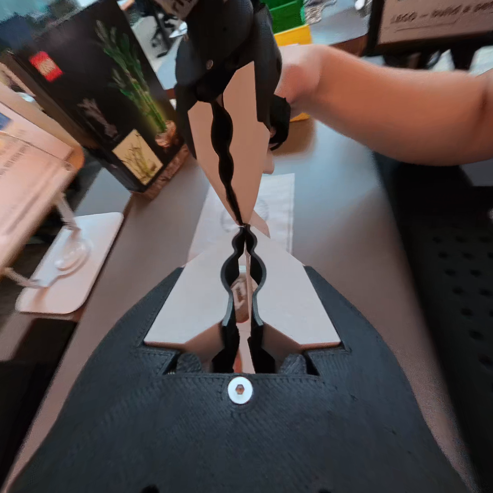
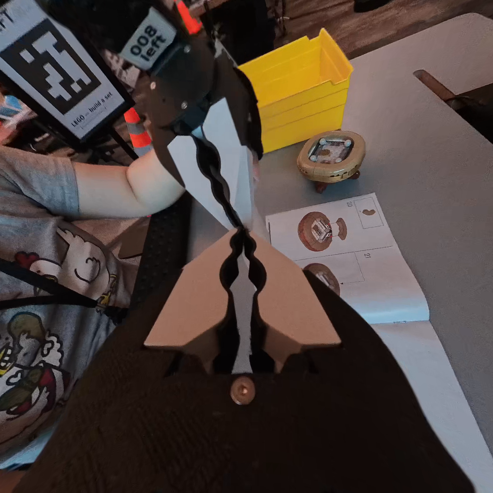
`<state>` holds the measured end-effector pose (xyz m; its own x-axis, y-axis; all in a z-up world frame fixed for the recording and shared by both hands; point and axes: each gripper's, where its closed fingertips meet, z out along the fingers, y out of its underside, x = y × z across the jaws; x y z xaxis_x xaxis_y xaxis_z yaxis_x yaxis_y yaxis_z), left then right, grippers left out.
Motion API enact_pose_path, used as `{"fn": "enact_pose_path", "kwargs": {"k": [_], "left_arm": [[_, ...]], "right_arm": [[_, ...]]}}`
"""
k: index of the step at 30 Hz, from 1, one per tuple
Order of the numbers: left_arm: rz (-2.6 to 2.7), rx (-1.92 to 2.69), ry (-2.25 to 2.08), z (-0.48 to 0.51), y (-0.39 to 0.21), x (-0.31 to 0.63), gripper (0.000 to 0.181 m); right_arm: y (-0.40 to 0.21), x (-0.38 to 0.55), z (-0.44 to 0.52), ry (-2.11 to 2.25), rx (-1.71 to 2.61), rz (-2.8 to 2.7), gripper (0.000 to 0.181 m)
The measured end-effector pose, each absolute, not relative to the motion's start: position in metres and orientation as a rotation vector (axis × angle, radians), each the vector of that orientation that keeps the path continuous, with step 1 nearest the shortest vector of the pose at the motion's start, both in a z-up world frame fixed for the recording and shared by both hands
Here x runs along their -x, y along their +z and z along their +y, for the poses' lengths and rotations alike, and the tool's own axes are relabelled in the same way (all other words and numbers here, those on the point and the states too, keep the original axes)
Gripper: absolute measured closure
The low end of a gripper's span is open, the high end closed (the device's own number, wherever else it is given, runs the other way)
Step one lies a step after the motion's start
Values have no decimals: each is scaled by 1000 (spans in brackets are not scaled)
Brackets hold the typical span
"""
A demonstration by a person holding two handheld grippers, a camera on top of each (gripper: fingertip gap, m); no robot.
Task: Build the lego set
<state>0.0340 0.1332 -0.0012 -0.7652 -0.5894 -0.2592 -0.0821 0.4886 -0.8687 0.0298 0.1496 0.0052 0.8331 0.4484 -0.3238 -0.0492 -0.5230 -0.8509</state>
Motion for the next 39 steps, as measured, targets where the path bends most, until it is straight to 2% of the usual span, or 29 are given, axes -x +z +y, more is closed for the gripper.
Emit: {"fn": "enact_pose_path", "kwargs": {"k": [9,22,28,34,35,36,39], "left_arm": [[1990,326,-808,141,10,-46,181],[1905,193,-609,140,10,-48,181],[2098,494,-910,143,2,-41,181],[2149,574,-1060,141,1,-36,163],[2151,577,-1029,142,-2,-39,166],[2165,542,-1011,140,-4,-38,181],[2215,487,-952,137,-14,-37,181]], "right_arm": [[17,-41,155,916,1904,-68,181],[18,-42,155,1146,1834,65,181],[11,-36,155,887,1943,-107,181],[19,-24,152,699,1980,-226,181],[17,-23,152,694,1987,-234,181],[15,-25,153,673,1995,-233,181],[6,-23,149,577,2028,-357,181]]}}
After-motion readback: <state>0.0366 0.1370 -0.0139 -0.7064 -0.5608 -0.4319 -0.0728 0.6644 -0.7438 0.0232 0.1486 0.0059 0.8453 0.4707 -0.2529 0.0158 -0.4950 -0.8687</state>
